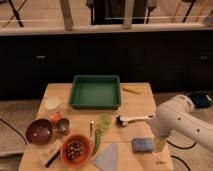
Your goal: Wipe tray with sponge
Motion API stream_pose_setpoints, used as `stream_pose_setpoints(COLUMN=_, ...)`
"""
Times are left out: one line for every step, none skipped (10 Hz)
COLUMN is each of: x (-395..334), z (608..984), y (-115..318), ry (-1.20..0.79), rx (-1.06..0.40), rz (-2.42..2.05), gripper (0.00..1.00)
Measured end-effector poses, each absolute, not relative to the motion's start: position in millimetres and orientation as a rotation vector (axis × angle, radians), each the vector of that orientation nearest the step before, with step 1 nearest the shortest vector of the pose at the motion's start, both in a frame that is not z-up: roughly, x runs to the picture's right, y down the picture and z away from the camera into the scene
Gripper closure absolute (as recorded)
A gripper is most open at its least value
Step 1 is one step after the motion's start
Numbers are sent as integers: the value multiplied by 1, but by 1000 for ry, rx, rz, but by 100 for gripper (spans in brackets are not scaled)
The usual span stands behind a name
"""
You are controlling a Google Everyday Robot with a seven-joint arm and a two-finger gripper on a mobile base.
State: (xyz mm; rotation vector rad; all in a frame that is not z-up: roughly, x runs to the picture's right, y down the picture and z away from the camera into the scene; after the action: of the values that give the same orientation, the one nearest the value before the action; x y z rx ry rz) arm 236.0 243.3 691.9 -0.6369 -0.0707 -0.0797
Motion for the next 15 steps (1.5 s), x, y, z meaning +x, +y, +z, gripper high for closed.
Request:
stream_pose_setpoints(x=235, z=694, y=248, ry=-75, rx=-638, rz=-80, gripper=20)
stream_pose_setpoints(x=234, z=697, y=251, ry=-80, rx=-639, rz=-76, gripper=20)
stream_pose_setpoints(x=234, z=700, y=257, ry=-85, rx=-638, rz=-72, gripper=20)
stream_pose_setpoints(x=234, z=704, y=264, ry=-89, rx=-640, rz=-69, gripper=20)
stream_pose_setpoints(x=235, z=706, y=268, ry=-90, rx=-639, rz=-68, gripper=20)
stream_pose_setpoints(x=236, z=708, y=271, ry=-89, rx=-640, rz=-67, gripper=20)
stream_pose_setpoints(x=235, z=710, y=274, ry=-94, rx=-640, rz=-61, gripper=20)
stream_pose_setpoints(x=236, z=715, y=279, ry=-97, rx=-640, rz=-57, gripper=20)
stream_pose_setpoints(x=236, z=718, y=282, ry=-98, rx=-641, rz=-51, gripper=20)
stream_pose_setpoints(x=237, z=721, y=284, ry=-97, rx=-642, rz=-48, gripper=20)
stream_pose_setpoints(x=238, z=726, y=292, ry=-98, rx=-647, rz=-39, gripper=20)
stream_pose_setpoints(x=237, z=731, y=296, ry=-99, rx=-649, rz=-37, gripper=20)
stream_pose_setpoints(x=236, z=734, y=298, ry=-102, rx=-649, rz=-33, gripper=20)
stream_pose_setpoints(x=236, z=738, y=303, ry=-106, rx=-651, rz=-18, gripper=20)
stream_pose_setpoints(x=236, z=740, y=305, ry=-104, rx=-651, rz=-13, gripper=20)
